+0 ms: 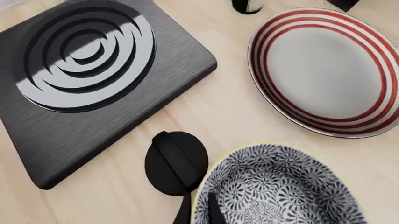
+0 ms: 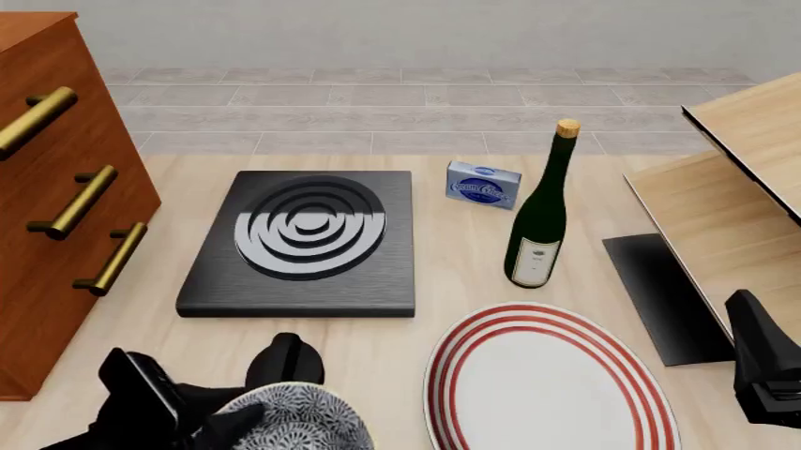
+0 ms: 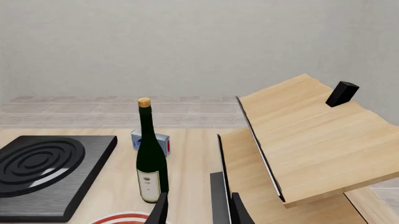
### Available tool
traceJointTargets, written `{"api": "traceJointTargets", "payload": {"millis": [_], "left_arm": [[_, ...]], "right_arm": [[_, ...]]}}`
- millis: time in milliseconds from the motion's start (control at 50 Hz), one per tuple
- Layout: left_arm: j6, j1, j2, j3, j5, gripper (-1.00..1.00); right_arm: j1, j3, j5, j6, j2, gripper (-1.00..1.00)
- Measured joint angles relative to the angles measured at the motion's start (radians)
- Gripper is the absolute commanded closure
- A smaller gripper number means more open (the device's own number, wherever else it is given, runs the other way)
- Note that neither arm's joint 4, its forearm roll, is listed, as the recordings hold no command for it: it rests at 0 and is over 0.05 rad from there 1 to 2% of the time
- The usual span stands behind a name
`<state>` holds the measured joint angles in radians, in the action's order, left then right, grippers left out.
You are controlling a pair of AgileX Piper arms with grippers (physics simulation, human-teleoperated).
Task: Put the bowl on the stove.
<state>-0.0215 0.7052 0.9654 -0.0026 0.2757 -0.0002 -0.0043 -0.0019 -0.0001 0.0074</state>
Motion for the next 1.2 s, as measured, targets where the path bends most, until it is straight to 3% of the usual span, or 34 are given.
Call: {"api": "traceJointTargets", "payload": {"millis": [380,780,1200], "left_arm": [[-0.017,0.008,-0.099,0.001,-0.054,1.0],[0.044,0.008,-0.221,-0.005,-0.148,1.0],[0.125,-0.069,-0.285,-0.065,-0.239,1.0]], "right_arm": [[0.0,0.0,0.0,0.0,0.0,-1.0],[0.0,0.0,0.0,0.0,0.0,-1.0],[0.0,0.0,0.0,0.0,0.0,-1.0]]}}
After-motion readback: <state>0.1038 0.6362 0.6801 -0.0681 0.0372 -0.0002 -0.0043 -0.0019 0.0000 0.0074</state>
